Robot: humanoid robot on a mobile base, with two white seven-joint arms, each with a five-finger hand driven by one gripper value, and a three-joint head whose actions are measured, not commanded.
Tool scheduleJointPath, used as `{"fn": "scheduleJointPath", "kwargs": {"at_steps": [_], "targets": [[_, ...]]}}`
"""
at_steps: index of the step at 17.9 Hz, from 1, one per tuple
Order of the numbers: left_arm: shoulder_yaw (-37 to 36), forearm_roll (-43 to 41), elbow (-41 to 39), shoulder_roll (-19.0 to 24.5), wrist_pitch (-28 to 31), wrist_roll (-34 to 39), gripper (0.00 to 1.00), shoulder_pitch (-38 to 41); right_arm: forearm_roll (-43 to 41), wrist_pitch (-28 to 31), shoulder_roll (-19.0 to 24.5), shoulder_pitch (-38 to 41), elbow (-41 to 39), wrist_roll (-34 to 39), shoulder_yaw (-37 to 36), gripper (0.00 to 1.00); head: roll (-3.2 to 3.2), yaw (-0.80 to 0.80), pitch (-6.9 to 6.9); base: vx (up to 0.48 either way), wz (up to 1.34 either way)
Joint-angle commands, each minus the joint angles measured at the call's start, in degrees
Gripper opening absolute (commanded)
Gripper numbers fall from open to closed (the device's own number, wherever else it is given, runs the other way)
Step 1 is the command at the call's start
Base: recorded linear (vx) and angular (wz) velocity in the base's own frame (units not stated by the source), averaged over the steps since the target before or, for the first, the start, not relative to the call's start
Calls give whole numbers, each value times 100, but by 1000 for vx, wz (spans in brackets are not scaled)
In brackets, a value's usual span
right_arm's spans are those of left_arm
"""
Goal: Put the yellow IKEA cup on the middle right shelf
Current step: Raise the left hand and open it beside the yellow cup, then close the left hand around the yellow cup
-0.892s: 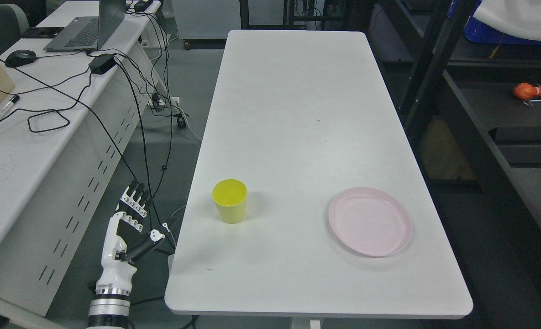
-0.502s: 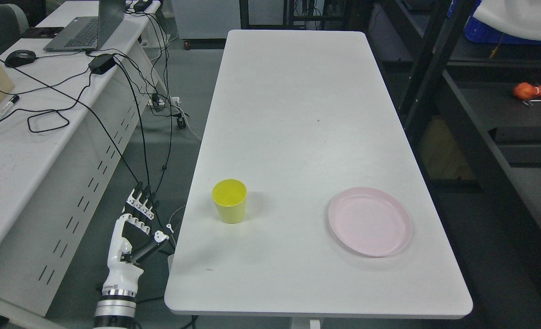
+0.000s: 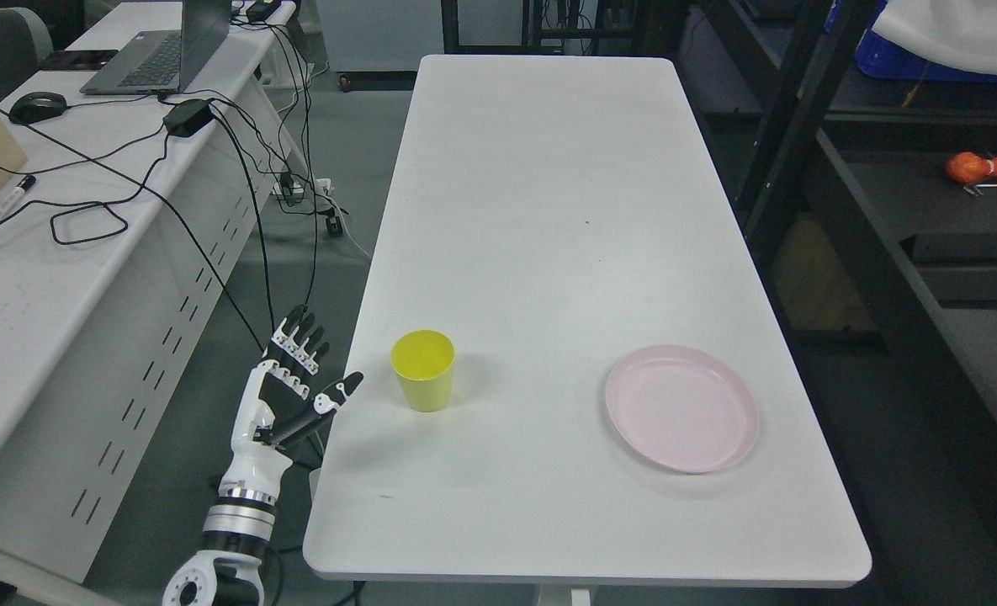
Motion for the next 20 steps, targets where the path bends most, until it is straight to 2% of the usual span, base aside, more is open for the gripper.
{"fn": "scheduleJointPath", "kwargs": {"at_steps": [1,5,7,20], "targets": [[-27,-77,1412,100,18,-134,99,-704,-141,5,-100,79,0,-5,97,99,0,0,0,0,0],[174,-77,1500,100,527,-107,99,-888,-141,5,-100,79,0,-5,97,99,0,0,0,0,0],[175,-86,1720,100,563,-125,99,-1108,-141,5,-100,79,0,-5,105,99,0,0,0,0,0],[-1854,-332,1387,100,247,-292,99,-986,-141,5,-100,79,0,-5,97,99,0,0,0,0,0]]}}
